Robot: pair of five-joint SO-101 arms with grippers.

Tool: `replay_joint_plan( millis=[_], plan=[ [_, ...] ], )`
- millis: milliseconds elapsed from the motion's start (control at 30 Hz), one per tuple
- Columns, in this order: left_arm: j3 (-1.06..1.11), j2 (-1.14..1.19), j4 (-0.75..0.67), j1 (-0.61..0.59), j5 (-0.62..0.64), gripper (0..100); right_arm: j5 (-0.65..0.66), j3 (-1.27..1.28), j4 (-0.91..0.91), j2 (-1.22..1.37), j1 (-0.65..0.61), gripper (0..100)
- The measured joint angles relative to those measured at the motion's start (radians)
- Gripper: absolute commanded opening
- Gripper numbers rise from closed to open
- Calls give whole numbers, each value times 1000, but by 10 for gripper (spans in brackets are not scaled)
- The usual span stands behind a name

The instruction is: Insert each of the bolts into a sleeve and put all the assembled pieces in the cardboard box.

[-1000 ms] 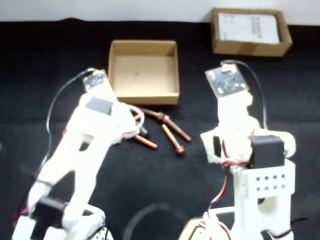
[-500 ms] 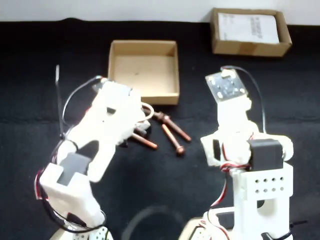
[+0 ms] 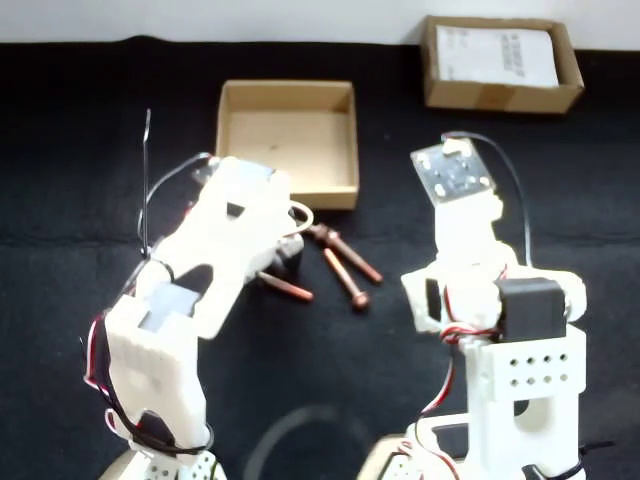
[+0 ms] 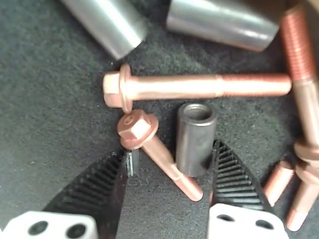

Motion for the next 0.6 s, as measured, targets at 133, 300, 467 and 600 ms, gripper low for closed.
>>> replay_joint_plan(
  millis=[133, 300, 467, 600],
  plan=[
    [-29, -15, 84, 0, 0, 234, 0, 0, 0, 0, 0, 6],
    [-78, -75, 193, 0, 0, 234, 0, 0, 0, 0, 0, 6],
    [-83, -92, 252, 0, 0, 234, 0, 0, 0, 0, 0, 6],
    [-83, -92, 293, 0, 0, 234, 0, 0, 0, 0, 0, 6]
  ],
)
